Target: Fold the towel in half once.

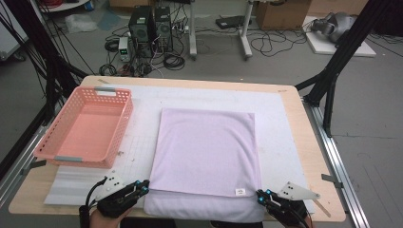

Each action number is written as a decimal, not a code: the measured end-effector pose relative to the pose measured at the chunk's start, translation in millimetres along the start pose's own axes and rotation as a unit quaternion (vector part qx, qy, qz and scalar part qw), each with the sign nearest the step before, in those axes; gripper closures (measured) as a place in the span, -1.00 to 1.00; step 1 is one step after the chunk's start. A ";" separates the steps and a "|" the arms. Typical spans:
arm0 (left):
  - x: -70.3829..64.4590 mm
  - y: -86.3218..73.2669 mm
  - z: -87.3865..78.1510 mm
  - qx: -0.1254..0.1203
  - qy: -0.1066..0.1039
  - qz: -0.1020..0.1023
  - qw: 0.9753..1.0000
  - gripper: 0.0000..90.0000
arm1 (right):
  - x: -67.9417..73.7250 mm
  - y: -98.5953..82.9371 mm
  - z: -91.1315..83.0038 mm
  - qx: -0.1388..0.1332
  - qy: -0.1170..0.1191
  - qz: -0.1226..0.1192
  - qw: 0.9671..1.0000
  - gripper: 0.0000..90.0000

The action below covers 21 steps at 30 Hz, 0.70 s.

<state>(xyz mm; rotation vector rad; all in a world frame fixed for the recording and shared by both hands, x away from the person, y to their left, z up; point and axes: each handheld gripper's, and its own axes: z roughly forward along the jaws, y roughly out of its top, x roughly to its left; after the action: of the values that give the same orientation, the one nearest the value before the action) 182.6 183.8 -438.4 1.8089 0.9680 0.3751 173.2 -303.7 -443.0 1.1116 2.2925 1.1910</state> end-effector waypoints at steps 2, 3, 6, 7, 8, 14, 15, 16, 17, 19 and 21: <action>-1.8 -0.6 -3.4 0.000 -0.003 -0.005 1.000 0.95 | 1.6 0.6 -2.6 -0.001 0.003 -0.007 1.000 0.90; -2.9 -1.6 -5.3 -0.001 -0.006 -0.008 1.000 0.95 | 2.5 0.5 -4.0 0.000 0.002 -0.008 1.000 0.90; -7.3 -6.3 -12.1 0.004 -0.010 -0.012 1.000 0.95 | 5.0 -1.6 -8.0 0.002 0.005 -0.010 1.000 0.90; -8.5 -7.4 -13.5 0.006 -0.012 -0.013 1.000 0.95 | 5.9 -2.8 -10.1 0.005 0.006 -0.010 1.000 0.90; -10.2 -8.9 -15.0 0.008 -0.014 -0.015 1.000 0.95 | 6.3 -3.6 -11.2 0.004 0.006 -0.012 1.000 0.90; -19.4 -14.4 -25.5 0.013 -0.030 -0.019 0.999 0.95 | 15.4 -11.4 -25.5 0.008 0.013 -0.019 1.000 0.90; -20.5 -15.0 -27.6 0.014 -0.033 -0.019 0.999 0.95 | 16.8 -13.0 -28.3 0.007 0.014 -0.019 1.000 0.90; -21.7 -15.9 -29.7 0.015 -0.034 -0.021 0.999 0.95 | 18.2 -14.6 -31.1 0.007 0.015 -0.020 1.000 0.90; -23.2 -16.8 -32.1 0.017 -0.037 -0.021 0.999 0.95 | 20.0 -16.3 -34.0 0.007 0.017 -0.018 1.000 0.90; -26.2 -18.9 -37.2 0.018 -0.041 -0.020 0.999 0.95 | 23.7 -19.1 -39.2 0.006 0.019 -0.021 1.000 0.90; -29.3 -21.1 -42.7 0.021 -0.046 -0.019 0.999 0.95 | 28.2 -21.5 -44.8 0.004 0.024 -0.024 0.999 0.90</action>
<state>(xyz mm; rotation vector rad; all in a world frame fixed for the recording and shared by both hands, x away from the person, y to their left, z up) 127.5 192.1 -433.1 1.8280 0.9501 0.2474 118.2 -314.0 -431.7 1.0369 2.3479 1.2030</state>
